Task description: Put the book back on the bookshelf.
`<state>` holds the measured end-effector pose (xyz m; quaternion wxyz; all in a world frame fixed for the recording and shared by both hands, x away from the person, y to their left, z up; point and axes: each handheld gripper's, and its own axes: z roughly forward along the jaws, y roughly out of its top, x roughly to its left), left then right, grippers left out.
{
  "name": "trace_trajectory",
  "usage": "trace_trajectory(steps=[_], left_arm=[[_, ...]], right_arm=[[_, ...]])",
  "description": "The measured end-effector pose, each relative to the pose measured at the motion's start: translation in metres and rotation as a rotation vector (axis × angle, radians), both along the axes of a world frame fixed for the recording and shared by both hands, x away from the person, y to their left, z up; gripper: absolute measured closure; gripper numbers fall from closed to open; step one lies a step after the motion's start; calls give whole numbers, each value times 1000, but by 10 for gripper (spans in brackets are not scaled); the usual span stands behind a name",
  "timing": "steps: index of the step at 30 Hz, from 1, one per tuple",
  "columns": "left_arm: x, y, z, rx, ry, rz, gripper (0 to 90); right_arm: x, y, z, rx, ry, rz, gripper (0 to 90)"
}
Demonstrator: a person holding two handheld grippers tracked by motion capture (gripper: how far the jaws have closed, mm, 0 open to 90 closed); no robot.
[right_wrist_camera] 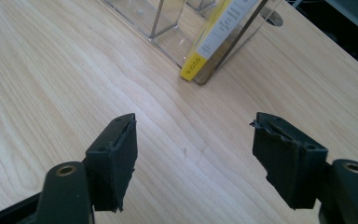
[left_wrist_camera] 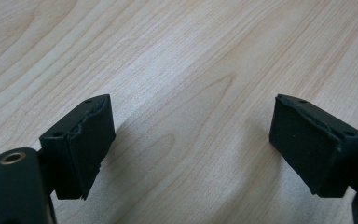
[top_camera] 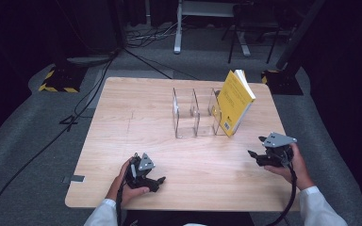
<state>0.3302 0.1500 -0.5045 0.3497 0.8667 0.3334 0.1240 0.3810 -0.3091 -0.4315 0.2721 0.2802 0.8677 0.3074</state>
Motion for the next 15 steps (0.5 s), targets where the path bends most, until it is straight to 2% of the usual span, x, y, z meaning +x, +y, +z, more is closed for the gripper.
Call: trace_trajectory(steps=[12,15], left_arm=[[0,0,0,1,0,0,147],[0,0,0,-1,1,0,147]], right_arm=[[-16,-23,-18,23,25,-37,307],[-22,-32,-23,40,3,-57,315]])
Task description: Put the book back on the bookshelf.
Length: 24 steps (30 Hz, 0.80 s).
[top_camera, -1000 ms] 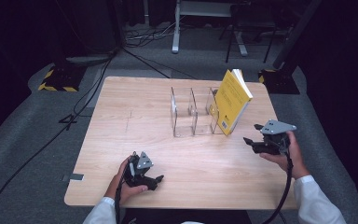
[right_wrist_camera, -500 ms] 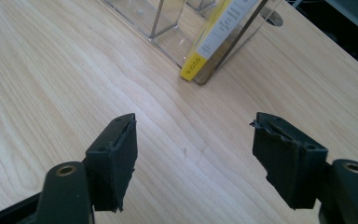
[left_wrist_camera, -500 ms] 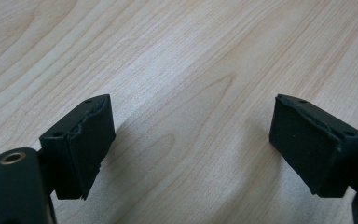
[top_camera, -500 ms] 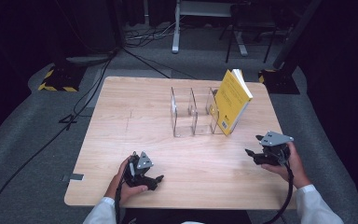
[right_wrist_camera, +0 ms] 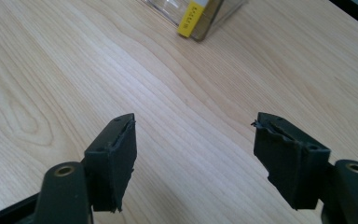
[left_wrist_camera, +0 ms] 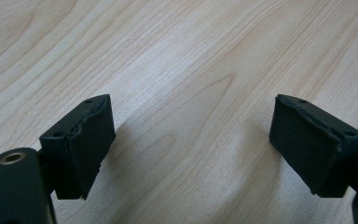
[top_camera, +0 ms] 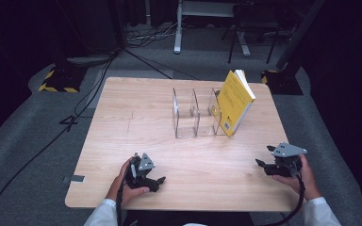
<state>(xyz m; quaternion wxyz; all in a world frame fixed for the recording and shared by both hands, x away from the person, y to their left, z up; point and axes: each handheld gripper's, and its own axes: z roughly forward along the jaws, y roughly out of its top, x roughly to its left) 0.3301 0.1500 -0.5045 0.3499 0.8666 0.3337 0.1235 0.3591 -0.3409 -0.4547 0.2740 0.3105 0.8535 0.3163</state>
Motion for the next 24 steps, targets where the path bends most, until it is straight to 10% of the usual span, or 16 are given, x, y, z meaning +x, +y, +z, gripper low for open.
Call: trace_trajectory(steps=[24], left_arm=[[0,0,0,0,1,0,147]], right_arm=[[-41,-64,-47,195,97,-170,292]])
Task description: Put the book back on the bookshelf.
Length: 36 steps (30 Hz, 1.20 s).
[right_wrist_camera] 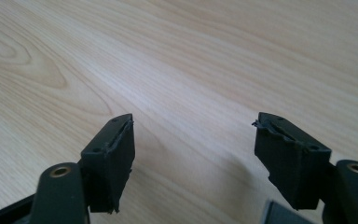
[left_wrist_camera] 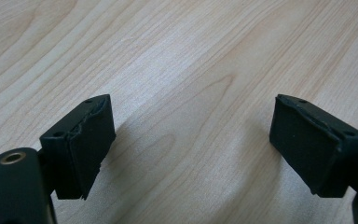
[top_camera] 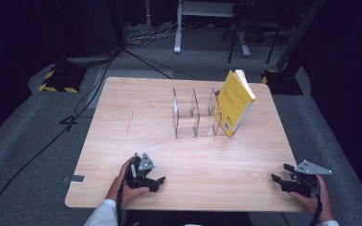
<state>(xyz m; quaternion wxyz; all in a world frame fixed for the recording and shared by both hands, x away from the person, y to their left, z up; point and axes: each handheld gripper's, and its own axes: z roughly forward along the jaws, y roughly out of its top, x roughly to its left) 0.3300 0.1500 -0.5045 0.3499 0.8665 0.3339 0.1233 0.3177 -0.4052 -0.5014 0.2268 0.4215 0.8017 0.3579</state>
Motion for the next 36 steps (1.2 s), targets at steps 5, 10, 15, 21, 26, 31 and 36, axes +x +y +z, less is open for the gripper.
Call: trace_trajectory(steps=[5,10,15,21,26,31,36], left_arm=[[0,0,0,1,-1,8,147],[0,0,0,4,-2,14,148],[-1,0,0,6,-7,18,152],[-1,0,0,2,0,16,151],[-1,0,0,1,1,16,149],[0,-1,0,-1,1,17,147],[0,-1,0,-1,0,17,147]], right_arm=[[-3,-7,-2,16,32,-31,271],[-2,-9,-3,34,49,-32,266],[-1,-8,-3,35,53,-39,260],[-1,-8,-3,36,54,-45,260],[0,-7,-3,37,54,-54,259],[0,-7,-3,37,54,-55,259],[0,-7,-3,37,54,-54,258]])
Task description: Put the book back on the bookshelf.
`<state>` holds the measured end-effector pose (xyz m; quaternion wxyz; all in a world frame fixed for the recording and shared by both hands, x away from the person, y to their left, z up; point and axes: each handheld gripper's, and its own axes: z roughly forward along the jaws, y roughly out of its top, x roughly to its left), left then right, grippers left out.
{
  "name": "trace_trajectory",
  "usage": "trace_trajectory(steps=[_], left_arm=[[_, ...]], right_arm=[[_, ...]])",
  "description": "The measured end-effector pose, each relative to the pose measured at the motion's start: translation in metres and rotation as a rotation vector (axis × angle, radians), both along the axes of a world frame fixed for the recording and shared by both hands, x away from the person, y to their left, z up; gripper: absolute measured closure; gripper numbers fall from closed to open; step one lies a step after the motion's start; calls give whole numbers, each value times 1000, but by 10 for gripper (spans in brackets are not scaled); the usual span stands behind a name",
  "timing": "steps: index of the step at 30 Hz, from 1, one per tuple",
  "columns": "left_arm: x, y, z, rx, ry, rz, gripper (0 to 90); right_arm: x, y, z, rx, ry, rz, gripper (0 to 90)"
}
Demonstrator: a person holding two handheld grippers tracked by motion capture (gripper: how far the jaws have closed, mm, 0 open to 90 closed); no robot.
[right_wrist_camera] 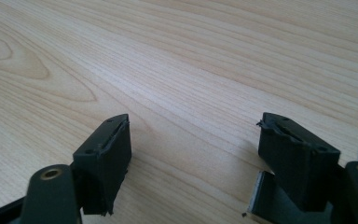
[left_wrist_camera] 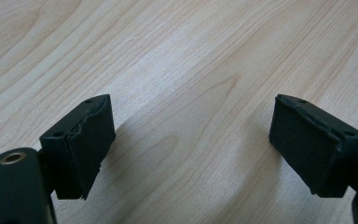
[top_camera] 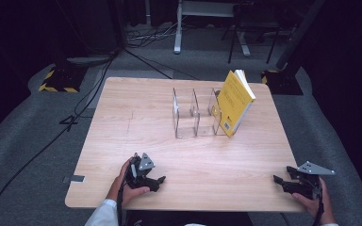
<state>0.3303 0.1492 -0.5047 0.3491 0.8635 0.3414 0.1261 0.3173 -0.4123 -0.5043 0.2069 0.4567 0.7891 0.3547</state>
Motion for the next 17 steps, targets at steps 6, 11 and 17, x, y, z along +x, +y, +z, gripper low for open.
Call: trace_trajectory(steps=[6,11,17], left_arm=[[0,0,0,0,0,0,147],[0,0,0,0,0,0,147],[1,0,0,5,-3,-3,147]], right_arm=[[0,0,0,0,0,0,258],[0,0,0,0,0,0,258],[0,0,0,0,-1,2,259]])
